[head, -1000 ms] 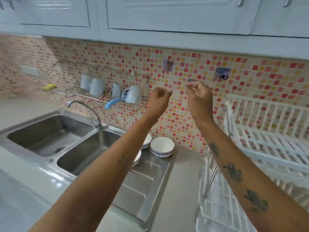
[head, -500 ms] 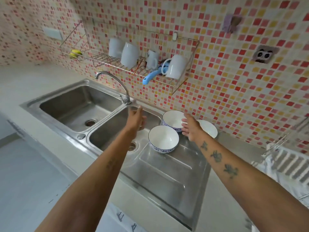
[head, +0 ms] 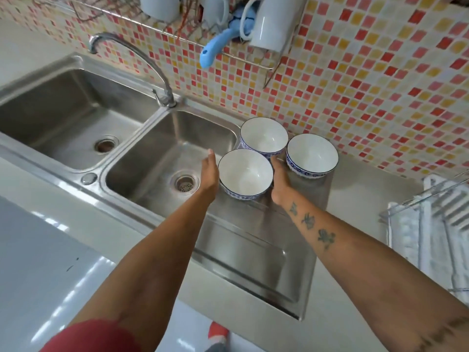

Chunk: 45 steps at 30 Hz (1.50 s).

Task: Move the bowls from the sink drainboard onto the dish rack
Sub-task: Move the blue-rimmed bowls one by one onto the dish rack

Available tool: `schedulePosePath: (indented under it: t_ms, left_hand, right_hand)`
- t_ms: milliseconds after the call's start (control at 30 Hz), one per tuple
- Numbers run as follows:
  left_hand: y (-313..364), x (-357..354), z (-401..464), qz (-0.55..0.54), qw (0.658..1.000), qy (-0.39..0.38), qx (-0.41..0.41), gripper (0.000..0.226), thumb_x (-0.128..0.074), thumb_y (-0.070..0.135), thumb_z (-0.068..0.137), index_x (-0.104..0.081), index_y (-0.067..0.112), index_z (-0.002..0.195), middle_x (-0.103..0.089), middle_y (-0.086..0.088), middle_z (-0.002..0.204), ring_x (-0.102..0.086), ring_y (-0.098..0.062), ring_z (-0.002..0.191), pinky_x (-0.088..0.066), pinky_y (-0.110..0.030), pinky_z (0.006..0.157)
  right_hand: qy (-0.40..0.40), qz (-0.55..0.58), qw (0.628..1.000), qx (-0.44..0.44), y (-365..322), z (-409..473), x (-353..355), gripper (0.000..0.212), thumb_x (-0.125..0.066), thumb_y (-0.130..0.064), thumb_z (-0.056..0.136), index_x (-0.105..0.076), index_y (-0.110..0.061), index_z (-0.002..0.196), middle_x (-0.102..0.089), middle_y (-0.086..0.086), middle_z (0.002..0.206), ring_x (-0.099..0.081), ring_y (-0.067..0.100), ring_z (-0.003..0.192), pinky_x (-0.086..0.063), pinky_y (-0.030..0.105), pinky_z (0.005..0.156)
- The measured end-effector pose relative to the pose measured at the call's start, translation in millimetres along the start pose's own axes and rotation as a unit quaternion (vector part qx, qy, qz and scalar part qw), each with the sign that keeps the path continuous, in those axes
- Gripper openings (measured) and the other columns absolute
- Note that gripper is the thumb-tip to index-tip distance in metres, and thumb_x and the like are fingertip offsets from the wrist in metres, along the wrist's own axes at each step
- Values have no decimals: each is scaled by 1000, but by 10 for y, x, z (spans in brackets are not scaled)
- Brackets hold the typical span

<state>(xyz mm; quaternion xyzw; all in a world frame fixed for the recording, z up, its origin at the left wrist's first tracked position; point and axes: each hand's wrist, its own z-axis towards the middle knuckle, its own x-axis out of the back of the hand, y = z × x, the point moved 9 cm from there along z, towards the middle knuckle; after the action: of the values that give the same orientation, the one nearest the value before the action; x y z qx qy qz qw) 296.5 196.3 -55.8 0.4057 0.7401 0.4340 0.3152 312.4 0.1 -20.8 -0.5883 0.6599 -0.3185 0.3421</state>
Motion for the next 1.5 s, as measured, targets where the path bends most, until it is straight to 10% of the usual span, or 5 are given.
schedulePosePath:
  t_ms: [633,900,1033,1267,1500]
  left_hand:
    - [101,-249,-631,-137,988,10,66,49,-28,57,99,-64,25,92,-70,-5,107,-65,-29,108,-51,-41,95]
    - [975,-720,-1596,-192,980,-51,-12,42,-26,49,102,-60,29,114,-70,7,103,-66,-18,95,-55,-32,70]
    - [1705,-1183,-2400,-247,957,-129,-82,25,-44,37,98,-66,29,89,-76,12,76,-72,-10,67,-57,-26,53]
    - [2316,-2421,-3869,-254,880,-395,-74,44,-34,44,95,-68,25,116,-68,-3,127,-62,-33,119,-47,-57,99]
    - [1904,-3658,-5099,-83,797,-597,18,66,-42,66,83,-59,26,133,-61,-14,136,-57,-46,120,-41,-73,94]
  right_hand:
    - [39,84,995,24,26,-122,48,41,-53,-52,85,-66,-23,111,-67,5,123,-64,26,111,-51,43,99]
    - [89,82,976,181,-1050,-1049,518,40,-47,-51,88,-65,-22,108,-66,6,116,-60,30,113,-50,48,98]
    - [100,102,935,326,-1861,-1896,986,60,-46,-60,76,-65,-24,120,-65,2,127,-58,26,120,-44,53,106]
    - [141,96,815,554,-2795,-3776,2268,22,-44,-32,92,-61,-26,78,-62,-8,79,-56,6,77,-45,24,74]
    - [218,157,748,608,-2778,-4485,3879,21,-53,-38,80,-67,-27,69,-67,-5,78,-59,17,84,-47,39,84]
